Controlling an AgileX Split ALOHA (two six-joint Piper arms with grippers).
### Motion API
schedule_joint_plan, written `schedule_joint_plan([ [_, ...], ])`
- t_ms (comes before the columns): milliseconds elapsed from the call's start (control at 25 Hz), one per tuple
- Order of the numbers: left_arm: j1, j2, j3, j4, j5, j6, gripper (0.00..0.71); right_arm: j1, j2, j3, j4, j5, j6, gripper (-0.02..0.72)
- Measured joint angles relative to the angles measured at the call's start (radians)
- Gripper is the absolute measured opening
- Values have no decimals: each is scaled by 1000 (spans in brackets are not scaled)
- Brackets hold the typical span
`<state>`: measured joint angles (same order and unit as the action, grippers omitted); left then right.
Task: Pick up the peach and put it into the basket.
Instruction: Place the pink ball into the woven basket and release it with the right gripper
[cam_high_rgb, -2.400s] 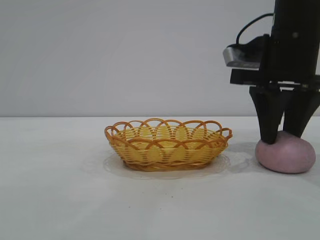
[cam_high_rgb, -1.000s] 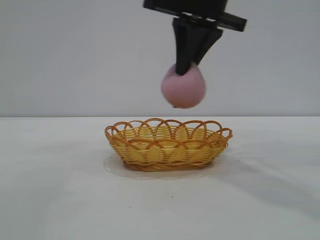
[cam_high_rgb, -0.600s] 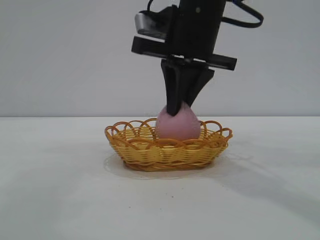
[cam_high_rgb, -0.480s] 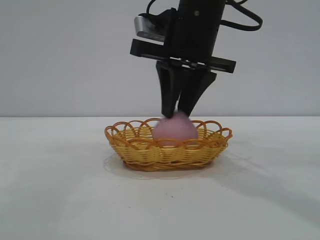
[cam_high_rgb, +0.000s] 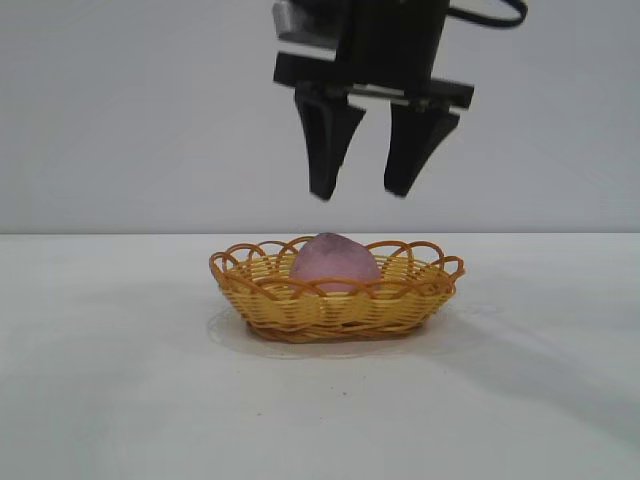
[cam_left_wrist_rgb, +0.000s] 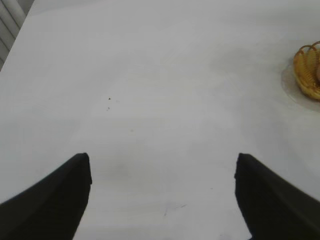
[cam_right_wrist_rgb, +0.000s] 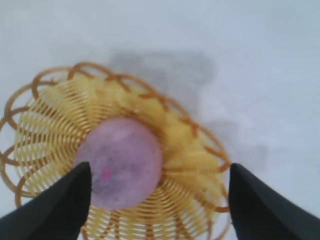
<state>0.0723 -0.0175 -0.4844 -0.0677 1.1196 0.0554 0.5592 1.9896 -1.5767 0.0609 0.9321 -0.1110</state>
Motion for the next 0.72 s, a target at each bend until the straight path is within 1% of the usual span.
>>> schedule_joint_plan([
  [240, 0, 0, 0, 0, 0, 0, 527, -162, -4, -39, -26, 74, 2, 494],
  [520, 0, 0, 0, 0, 0, 0, 527, -370, -4, -39, -50, 111, 4, 494],
  [720, 0, 0, 0, 0, 0, 0, 527, -482, -4, -39, -52, 159, 6, 494],
])
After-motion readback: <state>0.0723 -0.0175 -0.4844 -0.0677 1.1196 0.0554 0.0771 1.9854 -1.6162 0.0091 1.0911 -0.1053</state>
